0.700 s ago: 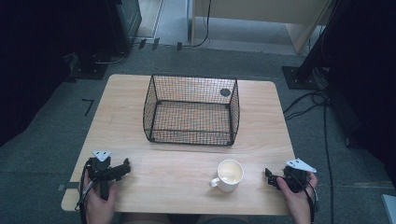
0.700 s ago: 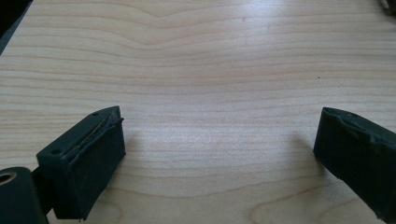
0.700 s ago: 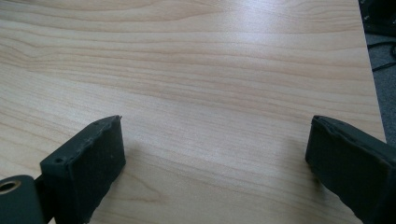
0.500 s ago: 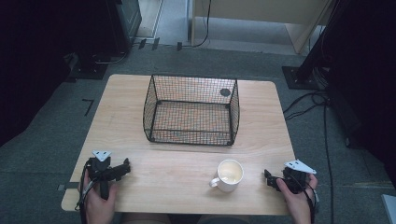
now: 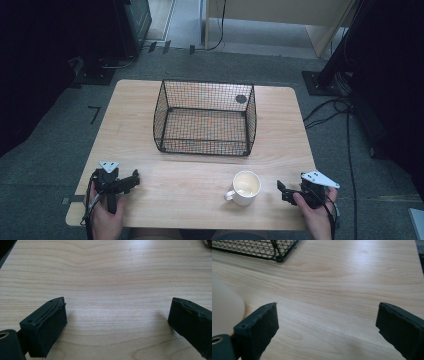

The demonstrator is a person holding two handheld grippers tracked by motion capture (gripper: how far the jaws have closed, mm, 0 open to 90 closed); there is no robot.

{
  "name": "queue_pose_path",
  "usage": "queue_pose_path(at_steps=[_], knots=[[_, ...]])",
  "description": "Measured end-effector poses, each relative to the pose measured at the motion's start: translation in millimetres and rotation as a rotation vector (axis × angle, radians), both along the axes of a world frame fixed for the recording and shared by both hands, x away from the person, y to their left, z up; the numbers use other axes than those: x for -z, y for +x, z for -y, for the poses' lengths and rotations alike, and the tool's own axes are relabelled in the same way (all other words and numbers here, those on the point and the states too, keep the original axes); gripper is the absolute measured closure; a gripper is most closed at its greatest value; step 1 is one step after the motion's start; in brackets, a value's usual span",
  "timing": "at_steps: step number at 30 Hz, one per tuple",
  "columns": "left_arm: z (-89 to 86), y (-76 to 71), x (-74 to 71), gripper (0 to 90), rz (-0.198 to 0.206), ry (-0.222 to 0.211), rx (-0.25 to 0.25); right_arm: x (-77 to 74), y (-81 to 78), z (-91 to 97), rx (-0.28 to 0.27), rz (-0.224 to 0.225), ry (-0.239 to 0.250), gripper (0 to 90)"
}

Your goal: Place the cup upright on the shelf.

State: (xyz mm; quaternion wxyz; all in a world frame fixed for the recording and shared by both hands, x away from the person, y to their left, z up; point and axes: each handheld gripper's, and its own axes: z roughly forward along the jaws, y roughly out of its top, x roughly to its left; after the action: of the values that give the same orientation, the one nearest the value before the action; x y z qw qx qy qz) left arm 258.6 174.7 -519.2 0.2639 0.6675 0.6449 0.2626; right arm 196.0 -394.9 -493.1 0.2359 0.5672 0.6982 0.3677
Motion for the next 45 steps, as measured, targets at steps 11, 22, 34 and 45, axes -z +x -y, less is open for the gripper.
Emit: queue_pose_path(at_steps=[11, 22, 34, 45], knots=[[0.0, 0.0, 0.0, 2.2, 0.000, 0.000, 0.000, -14.7, -2.3, -22.0, -0.078, 0.014, 0.004, 1.5], [0.0, 0.0, 0.0, 2.2, 0.000, 0.000, 0.000, -30.5, -7.0, -39.4, -0.139, 0.036, 0.013, 1.5], [0.1, 0.0, 0.0, 2.2, 0.000, 0.000, 0.000, -40.7, -11.8, -58.2, -0.218, 0.040, 0.040, 0.2], [0.1, 0.0, 0.0, 2.2, 0.000, 0.000, 0.000, -39.7, -11.4, -78.8, -0.288, 0.026, 0.055, 0.0]])
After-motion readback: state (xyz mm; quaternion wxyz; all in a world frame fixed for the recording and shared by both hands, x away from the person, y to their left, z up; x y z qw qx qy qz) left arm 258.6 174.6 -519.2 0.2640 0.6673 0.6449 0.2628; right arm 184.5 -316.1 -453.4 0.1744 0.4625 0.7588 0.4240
